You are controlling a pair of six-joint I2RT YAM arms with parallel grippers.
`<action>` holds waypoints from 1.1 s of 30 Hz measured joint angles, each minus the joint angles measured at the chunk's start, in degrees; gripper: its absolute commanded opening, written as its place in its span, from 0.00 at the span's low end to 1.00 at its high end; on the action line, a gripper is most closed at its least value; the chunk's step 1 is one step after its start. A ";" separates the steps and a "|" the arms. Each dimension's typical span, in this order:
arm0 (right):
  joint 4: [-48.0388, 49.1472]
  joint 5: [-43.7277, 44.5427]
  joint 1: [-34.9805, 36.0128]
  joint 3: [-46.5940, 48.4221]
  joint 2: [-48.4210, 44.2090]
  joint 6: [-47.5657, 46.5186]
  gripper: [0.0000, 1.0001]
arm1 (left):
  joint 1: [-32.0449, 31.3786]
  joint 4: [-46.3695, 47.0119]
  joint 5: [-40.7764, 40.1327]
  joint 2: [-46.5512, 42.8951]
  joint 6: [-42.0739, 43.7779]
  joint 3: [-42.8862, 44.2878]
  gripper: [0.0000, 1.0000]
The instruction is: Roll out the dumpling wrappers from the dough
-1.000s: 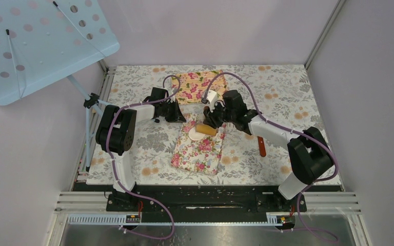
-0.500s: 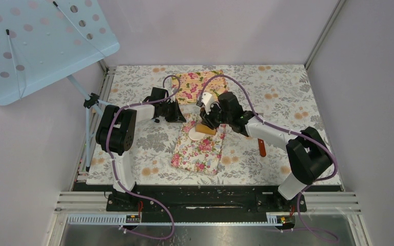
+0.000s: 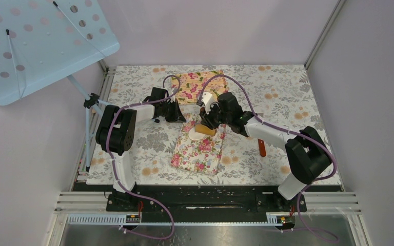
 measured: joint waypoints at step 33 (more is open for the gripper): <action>3.61 -2.58 0.04 -1.25 2.08 6.03 0.00 | 0.07 0.00 0.17 0.04 0.00 0.02 0.00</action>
